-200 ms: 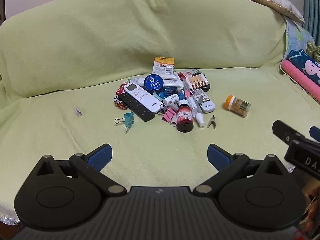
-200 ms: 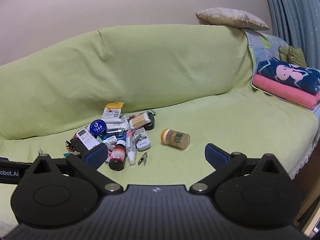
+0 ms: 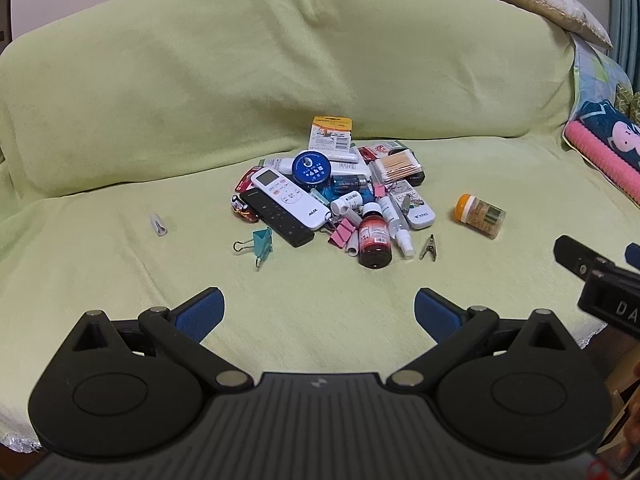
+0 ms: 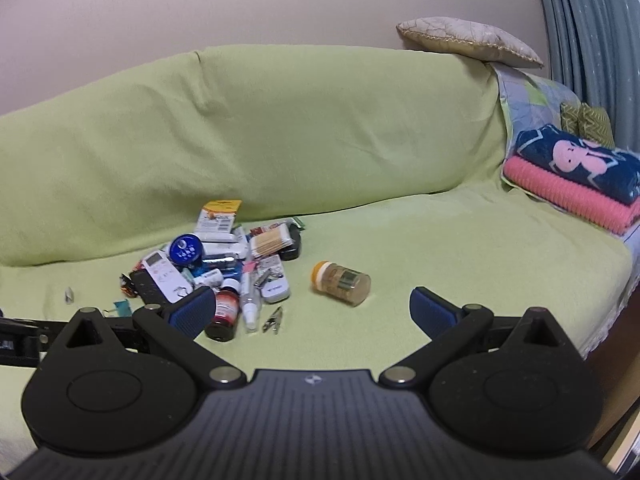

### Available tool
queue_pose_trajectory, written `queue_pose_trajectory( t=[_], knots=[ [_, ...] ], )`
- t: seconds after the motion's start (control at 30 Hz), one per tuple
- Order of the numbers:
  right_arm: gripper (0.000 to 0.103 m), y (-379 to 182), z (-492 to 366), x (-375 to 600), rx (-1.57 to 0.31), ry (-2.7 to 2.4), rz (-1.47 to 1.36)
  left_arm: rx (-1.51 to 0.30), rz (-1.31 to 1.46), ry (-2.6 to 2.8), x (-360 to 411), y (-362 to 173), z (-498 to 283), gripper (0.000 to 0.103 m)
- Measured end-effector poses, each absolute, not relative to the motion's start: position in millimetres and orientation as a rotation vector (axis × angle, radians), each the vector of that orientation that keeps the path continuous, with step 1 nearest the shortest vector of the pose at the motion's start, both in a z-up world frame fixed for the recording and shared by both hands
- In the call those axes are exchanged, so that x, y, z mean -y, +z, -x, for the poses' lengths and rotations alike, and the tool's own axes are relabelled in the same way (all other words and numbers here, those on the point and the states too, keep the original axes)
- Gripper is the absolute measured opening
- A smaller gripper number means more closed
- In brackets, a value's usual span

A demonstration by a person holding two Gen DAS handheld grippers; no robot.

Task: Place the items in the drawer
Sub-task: 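Move the right gripper toward the pile of items on the sofa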

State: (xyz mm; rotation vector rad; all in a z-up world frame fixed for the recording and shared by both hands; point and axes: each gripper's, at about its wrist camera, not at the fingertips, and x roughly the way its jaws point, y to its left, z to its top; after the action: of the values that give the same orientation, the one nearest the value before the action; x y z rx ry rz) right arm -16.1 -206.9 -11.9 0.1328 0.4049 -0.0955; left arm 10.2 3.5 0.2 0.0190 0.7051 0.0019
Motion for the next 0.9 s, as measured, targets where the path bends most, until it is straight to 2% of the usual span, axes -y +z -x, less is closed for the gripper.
queue_pose_trajectory(
  t=[0.17,0.3,0.43,0.57,0.63,0.77,0.9],
  knots=[
    [0.102,-13,31,211,-0.469,-0.104,-0.093,-0.692,-0.01,0.001,-5,-2,-13,0.102],
    [0.099,-26,-1,208,-0.629,-0.097,-0.064,-0.704,-0.029,-0.006,1,-13,-16,0.102],
    [0.093,-48,-3,210,-0.662,-0.068,-0.045,-0.721,-0.039,-0.023,6,-20,-24,0.102],
    [0.092,-53,-16,210,-0.656,-0.047,-0.01,-0.732,-0.041,-0.033,6,-24,-36,0.102],
    [0.079,-48,-27,210,-0.642,-0.028,0.013,-0.739,-0.044,-0.037,4,-24,-46,0.102],
    [0.069,-44,-57,209,-0.617,0.009,0.044,-0.737,-0.055,-0.033,0,-26,-64,0.102],
    [0.043,-51,-84,208,-0.607,0.046,0.082,-0.735,-0.053,-0.021,-8,-31,-85,0.102]
  ],
)
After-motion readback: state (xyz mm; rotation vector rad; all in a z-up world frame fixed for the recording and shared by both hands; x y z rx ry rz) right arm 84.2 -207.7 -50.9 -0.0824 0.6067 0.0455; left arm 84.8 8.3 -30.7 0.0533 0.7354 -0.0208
